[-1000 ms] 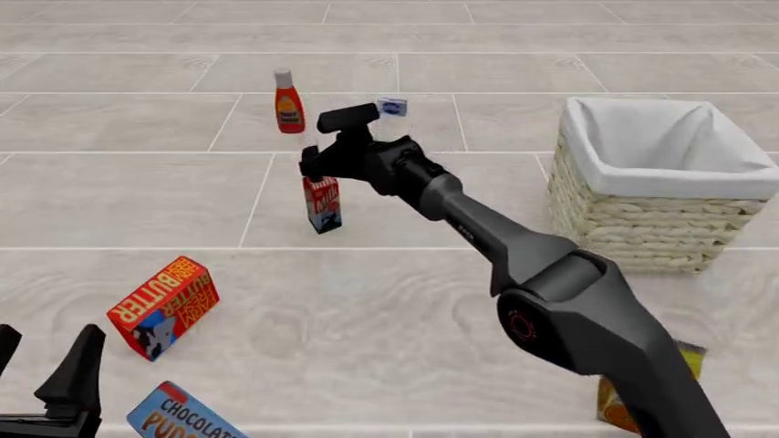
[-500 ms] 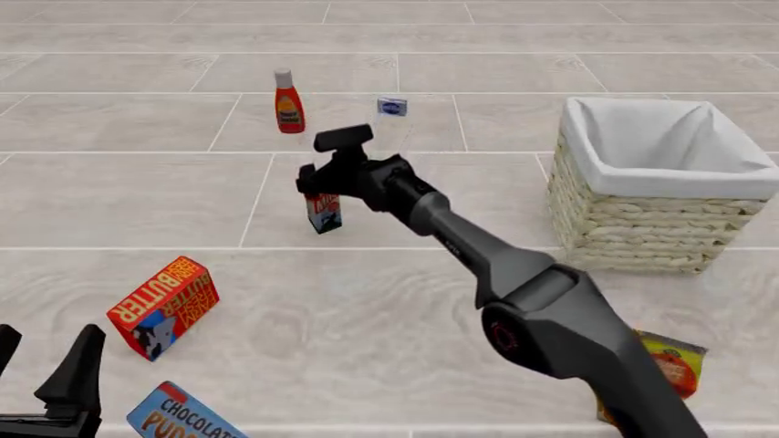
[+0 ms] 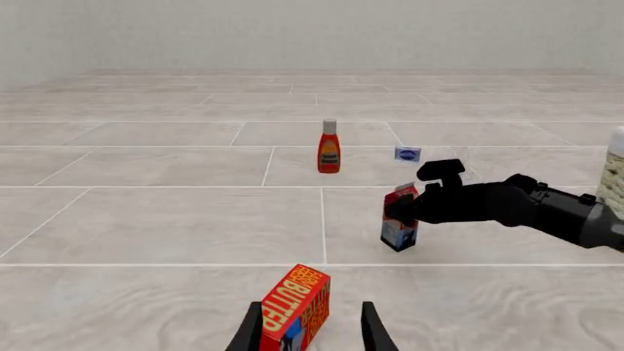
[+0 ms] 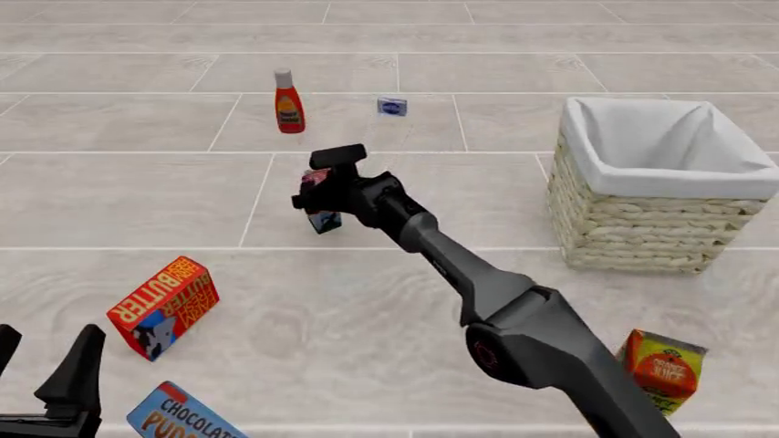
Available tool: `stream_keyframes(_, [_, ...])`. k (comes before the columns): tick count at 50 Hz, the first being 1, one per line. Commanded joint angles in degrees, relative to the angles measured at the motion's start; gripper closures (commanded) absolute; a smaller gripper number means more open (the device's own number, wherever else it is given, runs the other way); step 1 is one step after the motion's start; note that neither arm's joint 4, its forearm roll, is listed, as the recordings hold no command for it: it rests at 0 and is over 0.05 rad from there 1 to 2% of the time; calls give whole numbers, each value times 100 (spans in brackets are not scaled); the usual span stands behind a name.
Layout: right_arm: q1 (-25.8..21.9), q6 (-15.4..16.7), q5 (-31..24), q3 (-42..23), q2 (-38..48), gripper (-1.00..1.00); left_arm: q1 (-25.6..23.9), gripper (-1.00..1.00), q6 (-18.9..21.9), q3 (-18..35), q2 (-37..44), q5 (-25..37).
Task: Pick the milk and place it in the basket.
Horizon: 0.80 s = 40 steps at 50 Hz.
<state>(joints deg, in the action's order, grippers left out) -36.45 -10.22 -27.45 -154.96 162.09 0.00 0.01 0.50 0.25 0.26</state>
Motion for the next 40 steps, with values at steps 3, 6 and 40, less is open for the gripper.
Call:
stream_keyframes(3, [-88,-69,-243,-388,244,100,0,-100,0,0,0,0])
stream_keyframes(6, [-56,-5,-210,-315,136,100,0,-100,-1,0,0,0])
stream_keyframes(40, [-91,652,1144,2809,-2458,100,0,-100,0,0,0,0])
